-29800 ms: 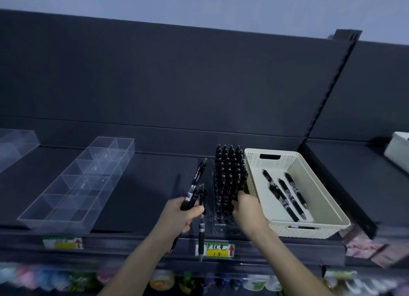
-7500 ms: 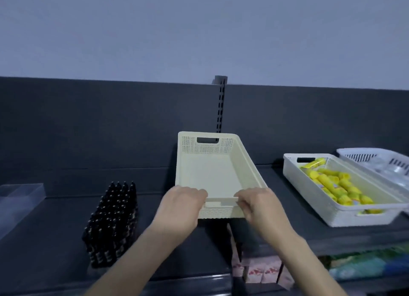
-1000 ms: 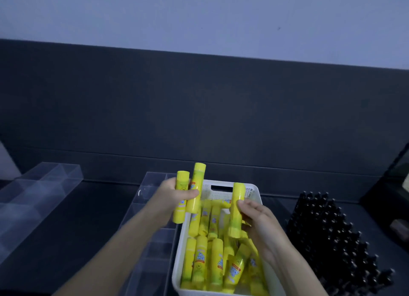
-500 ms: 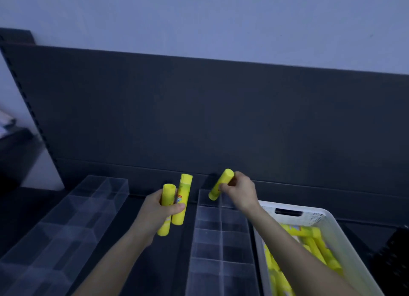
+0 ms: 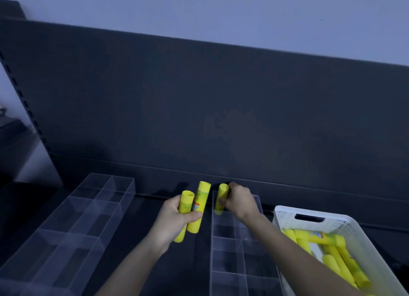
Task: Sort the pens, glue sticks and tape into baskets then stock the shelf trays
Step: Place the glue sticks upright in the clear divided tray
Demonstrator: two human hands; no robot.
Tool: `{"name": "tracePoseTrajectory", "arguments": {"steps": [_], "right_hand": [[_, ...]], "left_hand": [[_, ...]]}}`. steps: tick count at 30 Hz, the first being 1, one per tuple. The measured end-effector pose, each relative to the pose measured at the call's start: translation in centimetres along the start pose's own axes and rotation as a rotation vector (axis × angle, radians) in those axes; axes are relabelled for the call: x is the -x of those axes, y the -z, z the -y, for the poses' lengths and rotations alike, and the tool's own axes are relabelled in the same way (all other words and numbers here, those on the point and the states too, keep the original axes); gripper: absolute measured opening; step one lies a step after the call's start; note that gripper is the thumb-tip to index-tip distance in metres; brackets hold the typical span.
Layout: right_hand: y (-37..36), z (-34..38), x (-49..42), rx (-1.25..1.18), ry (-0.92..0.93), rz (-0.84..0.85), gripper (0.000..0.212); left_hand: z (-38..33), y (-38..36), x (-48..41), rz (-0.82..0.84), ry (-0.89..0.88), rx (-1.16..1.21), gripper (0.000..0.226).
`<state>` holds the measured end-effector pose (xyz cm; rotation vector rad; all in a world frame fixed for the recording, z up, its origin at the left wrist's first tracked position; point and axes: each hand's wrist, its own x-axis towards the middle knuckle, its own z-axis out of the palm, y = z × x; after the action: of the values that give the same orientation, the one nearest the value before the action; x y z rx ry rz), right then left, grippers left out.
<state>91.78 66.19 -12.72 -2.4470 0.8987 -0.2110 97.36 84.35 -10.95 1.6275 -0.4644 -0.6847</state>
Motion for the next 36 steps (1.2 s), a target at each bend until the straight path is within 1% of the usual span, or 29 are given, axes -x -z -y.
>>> {"name": "tracePoseTrajectory", "arguments": {"steps": [2, 4, 6, 7, 8, 9, 10, 11, 12, 14, 15, 16, 17, 18, 20, 21, 23, 26, 28, 30, 31, 33, 35, 36], "right_hand": [[0.1, -0.2, 0.0, -0.026, 0.002, 0.02, 0.02], [0.8, -0.4, 0.3, -0.062, -0.003, 0.017, 0.03], [1.8, -0.8, 0.9, -0.124, -0.001, -0.02, 0.039], [2.5, -0.8, 1.5, -0.17, 0.006, -0.041, 0.037], [3.2, -0.7, 2.3, -0.237, 0.021, -0.057, 0.028], [3.9, -0.8, 3.1, -0.326, 0.049, -0.059, 0.013], [4.5, -0.6, 3.9, -0.425, 0.077, -0.039, 0.003], [5.1, -0.4, 4.6, -0.522, 0.112, -0.005, 0.011], [5.5, -0.2, 5.2, -0.633, 0.141, 0.032, 0.013], [5.9, 0.1, 6.0, -0.749, 0.185, 0.058, 0.01], [5.8, 0.0, 6.2, -0.717, 0.221, 0.003, 0.016], [5.7, -0.3, 6.3, -0.627, 0.273, -0.092, 0.025], [5.6, -0.6, 6.5, -0.49, 0.344, -0.18, 0.029], [5.5, -0.8, 6.7, -0.371, 0.433, -0.224, 0.031], [5.1, -1.5, 7.0, -0.201, 0.588, -0.18, 0.04], [4.9, -1.7, 7.1, -0.134, 0.632, -0.141, 0.045], [4.5, -2.0, 6.9, -0.064, 0.674, -0.136, 0.048], [4.4, -2.2, 6.3, -0.05, 0.724, -0.186, 0.042], [4.4, -2.5, 6.2, -0.016, 0.75, -0.174, 0.033], [4.3, -3.0, 6.1, -0.02, 0.725, -0.159, 0.027], [4.2, -3.1, 6.1, -0.062, 0.673, -0.159, 0.023], [4.2, -3.4, 5.2, -0.204, 0.502, -0.205, 0.013], [4.5, -3.5, 3.9, -0.32, 0.314, -0.281, 0.015], [4.6, -3.5, 3.1, -0.367, 0.249, -0.278, 0.014]], "left_hand": [[0.0, -0.2, 0.0, 0.006, 0.0, 0.004, 0.019], [-0.1, -0.3, -0.1, 0.012, -0.005, 0.006, 0.017], [-0.3, -0.6, -0.2, 0.027, -0.012, 0.008, 0.015], [-0.4, -0.8, -0.2, 0.036, -0.016, 0.016, 0.015], [-0.6, -1.1, -0.1, 0.048, -0.023, 0.028, 0.017], [-0.8, -1.5, 0.0, 0.061, -0.031, 0.044, 0.02], [-1.0, -1.9, 0.0, 0.07, -0.035, 0.057, 0.022], [-1.1, -2.3, -0.1, 0.081, -0.037, 0.059, 0.022], [-1.3, -2.7, 0.0, 0.091, -0.044, 0.051, 0.021], [-1.7, -3.6, 0.1, 0.114, -0.058, 0.046, 0.033], [-1.9, -3.9, 0.2, 0.121, -0.057, 0.058, 0.04], [-1.9, -4.2, 0.2, 0.119, -0.05, 0.08, 0.041], [-1.9, -4.4, 0.2, 0.115, -0.041, 0.104, 0.038], [-2.0, -4.6, 0.2, 0.113, -0.029, 0.13, 0.032], [-2.2, -4.8, 0.0, 0.114, -0.011, 0.168, 0.023], [-2.3, -4.9, 0.0, 0.123, -0.012, 0.172, 0.019], [-2.6, -5.1, -0.1, 0.166, -0.021, 0.161, 0.01], [-3.0, -5.1, 0.2, 0.267, 0.015, 0.187, 0.011], [-2.9, -4.9, 0.4, 0.313, 0.069, 0.197, 0.015], [-2.5, -4.6, 0.5, 0.334, 0.104, 0.201, 0.019], [-2.4, -4.5, 0.5, 0.331, 0.115, 0.209, 0.021], [-2.2, -4.2, 0.4, 0.276, 0.146, 0.192, 0.025], [-1.8, -3.7, 0.1, 0.191, 0.187, 0.124, 0.025], [-1.6, -3.4, 0.0, 0.166, 0.209, 0.11, 0.023]]}}
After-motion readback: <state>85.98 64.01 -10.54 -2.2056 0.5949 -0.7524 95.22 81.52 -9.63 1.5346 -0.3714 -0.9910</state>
